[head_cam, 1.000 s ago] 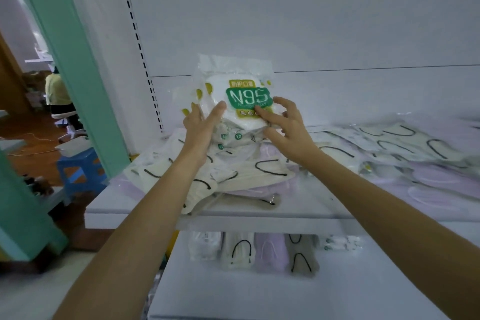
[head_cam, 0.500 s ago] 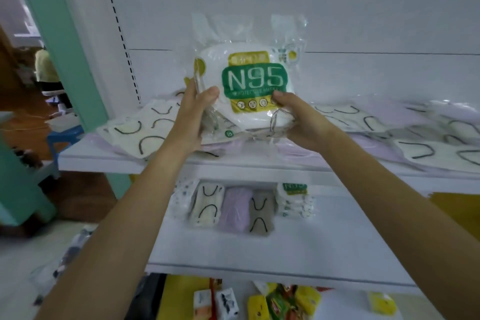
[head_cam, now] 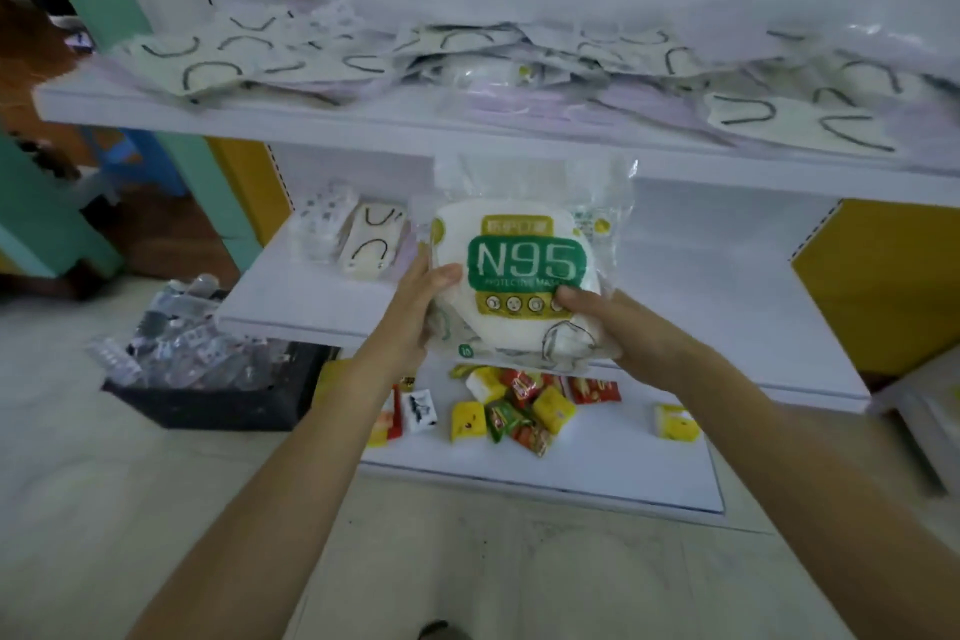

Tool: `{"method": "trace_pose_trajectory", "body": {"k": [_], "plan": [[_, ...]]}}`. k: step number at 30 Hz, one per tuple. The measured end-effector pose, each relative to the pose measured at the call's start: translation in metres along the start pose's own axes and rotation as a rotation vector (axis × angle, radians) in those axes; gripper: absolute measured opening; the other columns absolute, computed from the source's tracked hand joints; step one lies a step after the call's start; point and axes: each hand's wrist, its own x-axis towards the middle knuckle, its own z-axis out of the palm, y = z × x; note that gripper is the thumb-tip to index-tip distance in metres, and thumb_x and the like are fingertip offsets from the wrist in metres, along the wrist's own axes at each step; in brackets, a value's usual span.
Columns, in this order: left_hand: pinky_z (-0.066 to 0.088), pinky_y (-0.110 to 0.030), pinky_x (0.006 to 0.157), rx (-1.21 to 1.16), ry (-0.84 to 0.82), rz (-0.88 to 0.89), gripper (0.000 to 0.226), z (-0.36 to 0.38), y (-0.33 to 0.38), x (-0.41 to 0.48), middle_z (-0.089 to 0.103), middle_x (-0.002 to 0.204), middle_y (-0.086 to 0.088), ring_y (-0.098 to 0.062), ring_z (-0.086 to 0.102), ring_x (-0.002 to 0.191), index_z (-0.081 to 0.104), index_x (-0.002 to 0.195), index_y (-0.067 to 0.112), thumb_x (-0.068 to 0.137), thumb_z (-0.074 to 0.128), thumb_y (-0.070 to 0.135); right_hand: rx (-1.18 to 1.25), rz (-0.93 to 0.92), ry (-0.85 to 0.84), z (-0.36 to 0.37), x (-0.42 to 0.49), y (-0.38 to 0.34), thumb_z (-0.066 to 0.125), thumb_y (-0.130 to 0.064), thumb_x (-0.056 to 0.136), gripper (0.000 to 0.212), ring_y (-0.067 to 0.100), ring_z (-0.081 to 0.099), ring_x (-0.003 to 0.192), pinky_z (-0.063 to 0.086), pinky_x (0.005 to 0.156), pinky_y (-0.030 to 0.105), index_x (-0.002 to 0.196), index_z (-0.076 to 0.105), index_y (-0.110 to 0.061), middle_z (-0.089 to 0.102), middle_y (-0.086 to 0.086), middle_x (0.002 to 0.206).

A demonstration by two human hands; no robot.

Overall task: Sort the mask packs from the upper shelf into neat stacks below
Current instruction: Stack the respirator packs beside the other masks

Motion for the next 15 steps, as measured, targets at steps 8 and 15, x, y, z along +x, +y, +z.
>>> {"method": "trace_pose_trajectory", "body": {"k": [8, 15], "plan": [[0.054, -0.034, 0.078, -0.09, 0.089, -0.396, 0.029, 0.013, -0.083, -0.008, 0.068, 0.104, -0.009, -0.025, 0.065, 0.096, 0.057, 0.11, 0.016, 0.083, 0.059, 0.027, 0.467, 0.308, 0.165, -0.011, -0.002, 0.093, 0.075, -0.031, 0.071, 0.066, 0.001, 0.062, 0.106, 0.049, 0.094, 0.036, 0.13, 0.051, -0.015, 0.062, -0.002, 0.121], [0.034, -0.041, 0.107, 0.012, 0.123, -0.565, 0.098, 0.006, -0.137, 0.002, 0.016, 0.157, 0.004, -0.023, 0.028, 0.139, 0.0, 0.15, 0.035, 0.08, 0.067, 0.041, 0.69, 0.305, 0.375, -0.011, 0.003, 0.147, 0.056, -0.03, 0.08, 0.036, 0.019, 0.07, 0.087, 0.058, 0.07, 0.031, 0.112, 0.061, -0.013, 0.072, 0.006, 0.102]]}}
